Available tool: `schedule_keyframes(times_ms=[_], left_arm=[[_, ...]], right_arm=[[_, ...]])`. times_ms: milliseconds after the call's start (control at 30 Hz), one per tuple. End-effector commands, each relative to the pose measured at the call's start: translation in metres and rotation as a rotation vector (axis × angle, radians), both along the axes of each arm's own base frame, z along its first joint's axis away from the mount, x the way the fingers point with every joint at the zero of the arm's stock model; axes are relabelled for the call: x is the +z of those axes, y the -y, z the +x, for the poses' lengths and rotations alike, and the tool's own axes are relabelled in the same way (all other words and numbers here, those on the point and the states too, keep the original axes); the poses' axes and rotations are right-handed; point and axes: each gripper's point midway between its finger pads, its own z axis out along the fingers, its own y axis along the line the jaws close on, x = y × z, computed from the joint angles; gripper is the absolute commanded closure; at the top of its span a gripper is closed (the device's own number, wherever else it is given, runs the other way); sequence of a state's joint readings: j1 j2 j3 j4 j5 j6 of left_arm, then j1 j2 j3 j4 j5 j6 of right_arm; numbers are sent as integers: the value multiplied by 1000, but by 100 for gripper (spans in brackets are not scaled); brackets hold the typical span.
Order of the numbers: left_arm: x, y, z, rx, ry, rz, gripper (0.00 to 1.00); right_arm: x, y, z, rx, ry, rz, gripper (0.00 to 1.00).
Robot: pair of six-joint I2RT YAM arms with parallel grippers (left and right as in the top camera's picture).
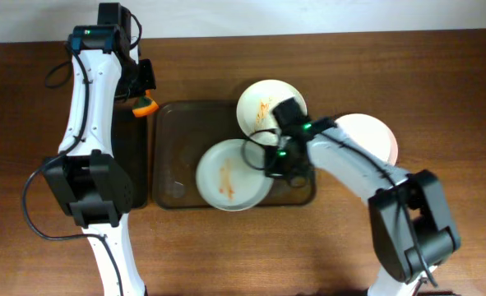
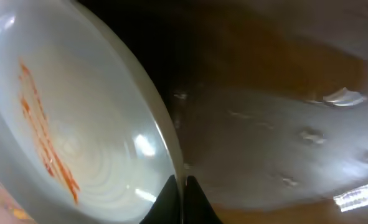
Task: Clean dirty plates on tray and stack at the side
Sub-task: 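Grasp the front plate rim with right gripper and drag it left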
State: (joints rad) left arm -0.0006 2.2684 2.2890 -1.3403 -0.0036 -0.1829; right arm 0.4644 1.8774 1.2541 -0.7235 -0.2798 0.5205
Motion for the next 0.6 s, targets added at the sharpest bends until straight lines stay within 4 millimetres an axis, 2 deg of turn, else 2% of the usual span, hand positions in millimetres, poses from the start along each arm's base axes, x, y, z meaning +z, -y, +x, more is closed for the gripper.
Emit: schedule_keyframes(times_ms=[0, 133, 200, 267, 333, 433, 567], left_arm=[[6, 1, 0, 1, 12, -8, 99], [6, 1, 0, 1, 13, -8, 99], [6, 1, 0, 1, 12, -8, 99], [6, 1, 0, 1, 12, -8, 99], [6, 1, 0, 1, 13, -8, 99], [6, 1, 0, 1, 10, -8, 99], [4, 9, -5, -11, -10, -56, 99]], right_arm=[[-3, -26, 18, -88, 113, -49, 96], [-6, -56, 37, -84, 239, -27, 96], [-7, -61, 41, -83, 257, -14, 95], [-12, -61, 43, -85, 256, -16, 74], [-17, -61, 41, -80, 242, -18, 69], [-19, -61, 41, -68, 241, -19, 70], [-22, -62, 46, -72, 261, -21, 78]])
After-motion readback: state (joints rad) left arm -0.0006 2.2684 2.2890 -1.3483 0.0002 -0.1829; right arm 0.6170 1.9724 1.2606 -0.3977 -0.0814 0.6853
